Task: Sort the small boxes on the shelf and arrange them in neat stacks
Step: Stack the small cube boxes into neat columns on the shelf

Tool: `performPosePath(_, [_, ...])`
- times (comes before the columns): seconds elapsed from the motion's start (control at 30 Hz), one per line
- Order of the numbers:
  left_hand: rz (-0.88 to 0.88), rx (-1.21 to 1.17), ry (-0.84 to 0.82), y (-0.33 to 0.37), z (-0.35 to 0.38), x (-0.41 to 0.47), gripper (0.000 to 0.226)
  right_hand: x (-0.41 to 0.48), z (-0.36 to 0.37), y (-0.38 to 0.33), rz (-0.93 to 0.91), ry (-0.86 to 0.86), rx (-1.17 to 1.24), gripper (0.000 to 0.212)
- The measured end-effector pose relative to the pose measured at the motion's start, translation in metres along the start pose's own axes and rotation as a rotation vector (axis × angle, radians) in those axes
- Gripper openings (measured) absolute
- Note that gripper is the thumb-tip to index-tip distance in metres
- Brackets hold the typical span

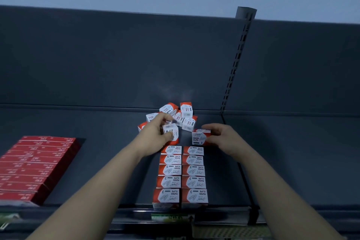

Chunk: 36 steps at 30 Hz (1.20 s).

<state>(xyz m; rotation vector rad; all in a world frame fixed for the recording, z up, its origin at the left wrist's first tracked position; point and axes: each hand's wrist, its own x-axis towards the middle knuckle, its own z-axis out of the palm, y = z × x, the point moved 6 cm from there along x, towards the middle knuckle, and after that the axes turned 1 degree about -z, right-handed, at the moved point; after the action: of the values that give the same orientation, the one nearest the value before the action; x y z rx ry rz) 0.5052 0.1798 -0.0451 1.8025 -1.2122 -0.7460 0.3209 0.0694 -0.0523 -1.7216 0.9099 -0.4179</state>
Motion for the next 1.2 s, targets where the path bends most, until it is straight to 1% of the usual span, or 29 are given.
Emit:
performPosePath(0.03, [-0.013, -0.031, -0.018, -0.001, 0.003, -0.003, 0.035, -0.001, 0.004, -0.002, -0.008, -0.005, -0.009, 0.032])
performPosePath(0.1, [-0.04, -0.093, -0.042, -0.006, 0.007, -0.006, 0.036, -0.001, 0.011, -0.004, -0.011, -0.02, -0.03, 0.028])
performPosePath(0.17, [-0.068, -0.135, -0.041, -0.01, 0.011, -0.009, 0.033, -0.001, 0.018, -0.002, 0.001, -0.047, -0.024, 0.03])
performPosePath(0.3, [-0.068, -0.145, -0.024, -0.016, 0.01, -0.012, 0.026, -0.006, 0.026, 0.002, 0.025, -0.081, -0.009, 0.028])
performPosePath(0.47, [-0.087, -0.208, 0.001, -0.016, 0.004, -0.015, 0.026, -0.01, 0.022, -0.003, 0.01, -0.019, 0.001, 0.027])
performPosePath(0.6, [-0.09, -0.16, -0.018, -0.015, 0.008, -0.018, 0.024, -0.013, 0.024, -0.005, 0.015, -0.027, -0.005, 0.026])
performPosePath(0.7, [-0.099, -0.149, 0.019, -0.014, 0.005, -0.022, 0.023, -0.016, 0.02, -0.007, -0.018, 0.041, -0.023, 0.022])
performPosePath(0.77, [-0.081, -0.169, 0.065, -0.008, -0.001, -0.026, 0.025, -0.019, 0.014, -0.012, -0.049, 0.087, -0.027, 0.02])
performPosePath(0.83, [-0.049, -0.212, 0.093, 0.002, -0.008, -0.032, 0.029, -0.025, 0.01, -0.019, -0.08, 0.089, -0.047, 0.021])
performPosePath(1.0, [0.005, -0.349, 0.052, 0.023, -0.009, -0.056, 0.028, -0.047, 0.009, -0.032, -0.14, 0.042, -0.039, 0.024])
performPosePath(1.1, [0.033, -0.33, 0.062, 0.022, -0.01, -0.071, 0.028, -0.056, 0.007, -0.034, -0.17, 0.072, -0.046, 0.023])
performPosePath(1.2, [0.042, -0.275, 0.102, 0.016, -0.018, -0.082, 0.028, -0.064, 0.0, -0.03, -0.182, 0.144, -0.02, 0.024])
